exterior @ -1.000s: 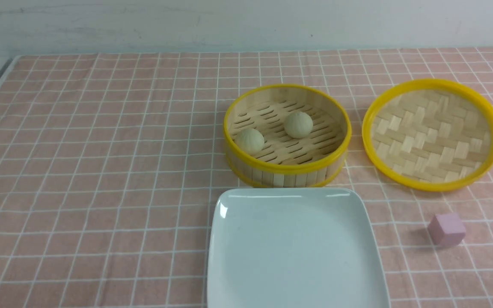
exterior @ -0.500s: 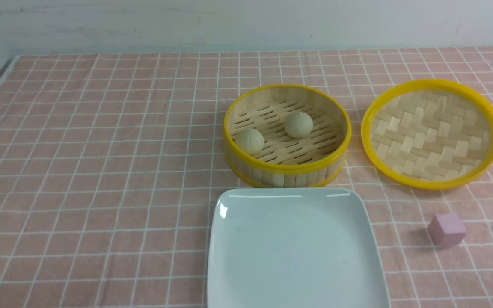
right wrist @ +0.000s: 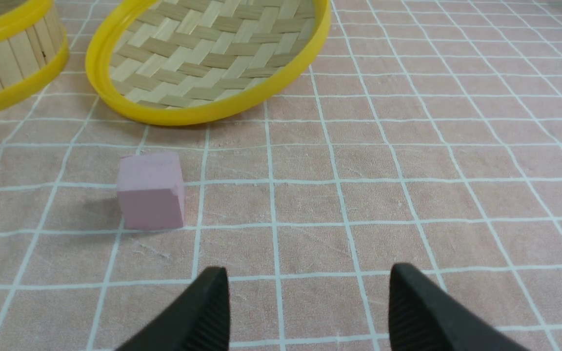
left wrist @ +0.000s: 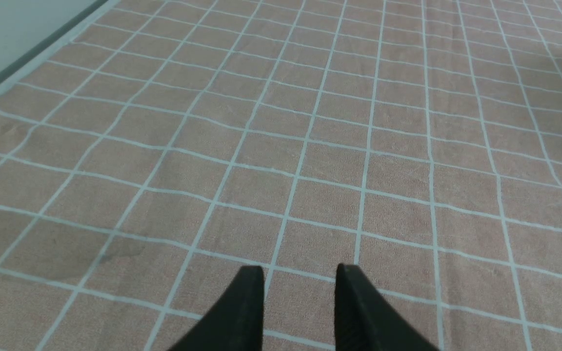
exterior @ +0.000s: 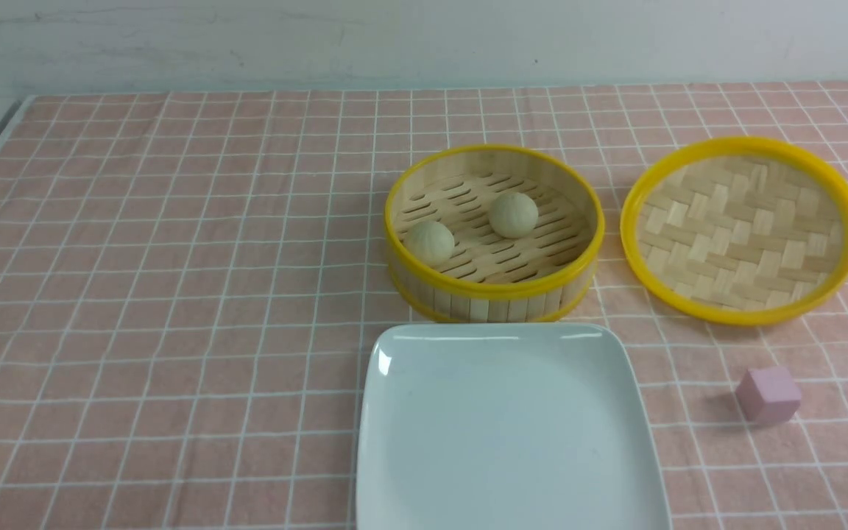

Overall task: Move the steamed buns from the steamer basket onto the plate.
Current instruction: Use the right arm to grab the steamed stuffed bun that is closest to it

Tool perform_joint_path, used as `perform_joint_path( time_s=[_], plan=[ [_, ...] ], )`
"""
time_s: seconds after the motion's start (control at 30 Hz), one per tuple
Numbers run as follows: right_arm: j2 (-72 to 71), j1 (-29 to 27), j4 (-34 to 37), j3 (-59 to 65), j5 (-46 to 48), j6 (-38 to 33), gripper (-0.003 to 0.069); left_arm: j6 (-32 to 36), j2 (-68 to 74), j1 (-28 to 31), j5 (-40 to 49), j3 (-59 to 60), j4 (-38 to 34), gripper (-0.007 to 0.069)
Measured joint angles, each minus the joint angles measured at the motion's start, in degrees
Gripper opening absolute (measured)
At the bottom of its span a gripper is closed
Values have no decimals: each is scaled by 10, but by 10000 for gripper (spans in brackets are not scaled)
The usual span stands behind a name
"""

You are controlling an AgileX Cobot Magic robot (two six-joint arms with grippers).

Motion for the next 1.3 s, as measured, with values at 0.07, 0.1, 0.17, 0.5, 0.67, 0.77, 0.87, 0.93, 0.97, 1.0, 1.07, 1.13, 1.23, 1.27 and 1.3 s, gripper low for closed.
perform_joint_path(
  time_s=[0.07, 0.1, 0.17, 0.5, 0.67, 0.77, 0.87, 0.93, 0.97, 1.0, 1.07, 1.13, 1.23, 1.27, 1.3],
  plan=[
    [0, 0, 0, 0, 0, 0, 442, 0, 0, 0, 0, 0, 0, 240],
    [0, 0, 0, 0, 0, 0, 442, 0, 0, 0, 0, 0, 0, 240],
    [0, 0, 0, 0, 0, 0, 442, 0, 0, 0, 0, 0, 0, 240],
    [0, 0, -2, 0, -7, 0, 442, 0, 0, 0, 0, 0, 0, 240],
    [0, 0, 22, -19, -59, 0, 442, 0, 0, 0, 0, 0, 0, 240],
    [0, 0, 47, -62, -77, -1, 442, 0, 0, 0, 0, 0, 0, 240],
    [0, 0, 76, -129, -75, -1, 442, 0, 0, 0, 0, 0, 0, 240],
    [0, 0, 88, -172, -49, -1, 442, 0, 0, 0, 0, 0, 0, 240],
    [0, 0, 92, -191, -28, -1, 442, 0, 0, 0, 0, 0, 0, 240],
    [0, 0, 96, -218, -4, -1, 442, 0, 0, 0, 0, 0, 0, 240],
    [0, 0, 104, -256, 50, -1, 442, 0, 0, 0, 0, 0, 0, 240],
    [0, 0, 108, -275, 76, -1, 442, 0, 0, 0, 0, 0, 0, 240],
    [-3, 0, 135, -316, 129, -1, 442, 0, 0, 0, 0, 0, 0, 240],
    [-4, 0, 141, -321, 134, -1, 442, 0, 0, 0, 0, 0, 0, 240],
    [-5, 0, 149, -324, 137, -1, 442, 0, 0, 0, 0, 0, 0, 240]
  ],
)
